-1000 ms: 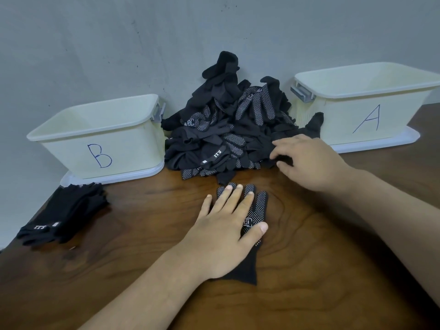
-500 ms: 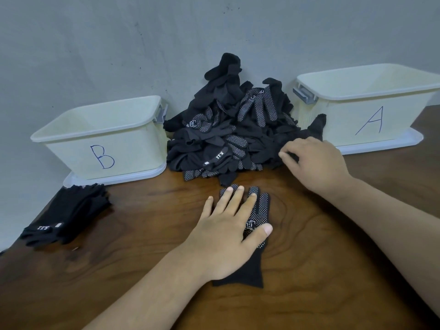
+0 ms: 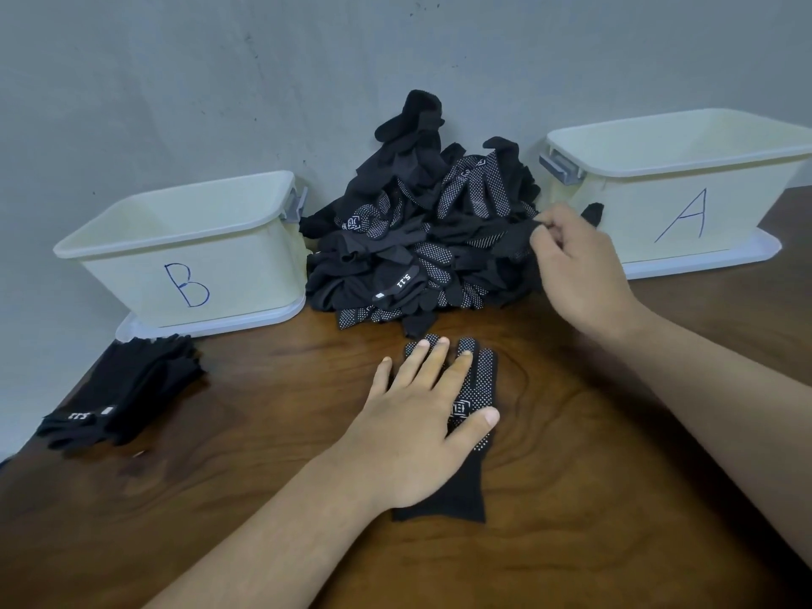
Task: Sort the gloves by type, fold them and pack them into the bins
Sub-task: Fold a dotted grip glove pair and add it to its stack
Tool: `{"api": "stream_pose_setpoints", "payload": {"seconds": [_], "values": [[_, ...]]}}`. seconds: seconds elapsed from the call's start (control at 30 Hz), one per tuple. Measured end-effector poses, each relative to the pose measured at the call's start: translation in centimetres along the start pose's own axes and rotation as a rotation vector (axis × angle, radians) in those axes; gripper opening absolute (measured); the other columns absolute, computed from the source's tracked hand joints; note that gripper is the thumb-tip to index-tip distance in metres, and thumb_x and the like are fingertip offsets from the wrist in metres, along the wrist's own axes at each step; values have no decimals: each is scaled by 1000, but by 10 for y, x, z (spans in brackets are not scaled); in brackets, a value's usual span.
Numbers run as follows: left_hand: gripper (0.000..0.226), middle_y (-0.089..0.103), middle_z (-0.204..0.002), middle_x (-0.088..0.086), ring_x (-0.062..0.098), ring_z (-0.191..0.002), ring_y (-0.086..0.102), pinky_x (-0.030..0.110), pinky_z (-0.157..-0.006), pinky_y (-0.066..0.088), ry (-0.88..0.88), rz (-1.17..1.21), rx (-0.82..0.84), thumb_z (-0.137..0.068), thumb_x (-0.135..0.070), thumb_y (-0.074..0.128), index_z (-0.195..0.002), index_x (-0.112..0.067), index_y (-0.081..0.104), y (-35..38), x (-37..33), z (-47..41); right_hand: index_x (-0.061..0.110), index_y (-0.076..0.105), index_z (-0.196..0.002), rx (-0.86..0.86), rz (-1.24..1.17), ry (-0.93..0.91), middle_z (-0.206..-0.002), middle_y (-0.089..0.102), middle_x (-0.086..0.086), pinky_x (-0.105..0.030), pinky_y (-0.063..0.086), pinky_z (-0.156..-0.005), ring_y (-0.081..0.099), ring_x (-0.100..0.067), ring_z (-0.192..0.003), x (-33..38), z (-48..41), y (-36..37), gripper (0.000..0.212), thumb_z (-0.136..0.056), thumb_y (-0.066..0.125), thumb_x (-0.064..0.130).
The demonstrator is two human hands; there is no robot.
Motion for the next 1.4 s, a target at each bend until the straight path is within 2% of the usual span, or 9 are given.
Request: {"api": "stream_pose_setpoints", "payload": {"seconds": [0.17, 0.37, 0.47, 0.6, 0.73, 0.87, 1.07, 1.23, 1.4], "values": [[86, -27, -173, -11, 6, -154, -35, 48, -130, -15, -16, -5, 31, -98, -83, 12, -167, -38, -14, 2, -2, 3, 26, 58, -89, -73, -171, 71, -73, 60, 9, -13, 37, -59, 52, 5, -62, 17, -13, -21, 23, -107, 45, 24], [89, -28, -172, -9, 9, -155, -35, 49, -131, -13, -65, -9, 39, -97, -84, 10, -167, -36, -14, 5, -10, 10, 22, 69, -88, 85, -180, 74, -71, 67, -6, -31, 38, -61, 54, -16, -63, 22, -18, -14, 27, -102, 60, 44], [83, -4, -177, -10, 7, -161, -16, 48, -133, -5, -82, 41, -74, -99, -81, 14, -169, -36, 6, -11, -10, 10, 19, 69, -76, 189, 58, -15, -64, 60, -3, -24, 37, -57, 49, -11, -58, 39, -12, -12, 39, -98, 70, 51], [65, 42, -157, -18, -1, -149, 29, 38, -128, 25, -70, 311, -493, -103, -68, 39, -157, -33, 37, -60, -4, 21, 18, 77, -79, 297, 129, -111, -70, 68, -4, -28, 42, -64, 56, -10, -60, 72, 0, -13, 40, -90, 78, 56], [73, 38, -159, -22, -3, -151, 32, 21, -123, 30, -30, 684, -679, -99, -57, 60, -161, -30, 32, -77, 8, 31, 29, 83, -93, 662, 6, -161, -90, 80, 13, -33, 56, -93, 75, -3, -89, 102, 31, 12, 7, -91, 83, 36], [77, 52, -151, -20, 2, -145, 45, 16, -116, 35, 77, 780, -670, -93, -33, 80, -158, -27, 40, -82, -3, 34, 26, 77, -117, 920, -112, -239, -106, 78, 5, -22, 53, -102, 74, -10, -107, 120, 58, 23, 37, -85, 88, 10], [16, 80, -107, 0, 15, -102, 76, 32, -89, 59, 81, 1173, -628, -100, -16, 72, -115, -18, 74, -80, 8, 29, 26, 75, -106, 687, -271, -172, -98, 76, 4, -27, 54, -85, 68, -9, -85, 116, 41, 13, 37, -76, 95, 20], [14, 80, -108, 6, 28, -104, 76, 54, -96, 60, -17, 1337, -684, -102, -26, 69, -110, -19, 78, -81, 27, 28, 13, 67, -131, 878, -565, 46, -120, 78, -15, -39, 60, -99, 75, -30, -112, 104, 48, 26, 60, -75, 85, -2], [19, 81, -106, 5, 20, -94, 78, 42, -84, 61, 22, 1300, -645, -103, -28, 66, -112, -17, 77, -83, 20, 27, 16, 67, -131, 648, -913, 183, -116, 79, -14, -29, 63, -82, 77, -22, -101, 101, 31, 21, 58, -76, 80, 4]]}}
Point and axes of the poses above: each hand's wrist, its own z-axis away from the middle knuckle, its own y-axis out of the palm, x = y × z, the point moved 9 cm from there along -z, towards the middle knuckle
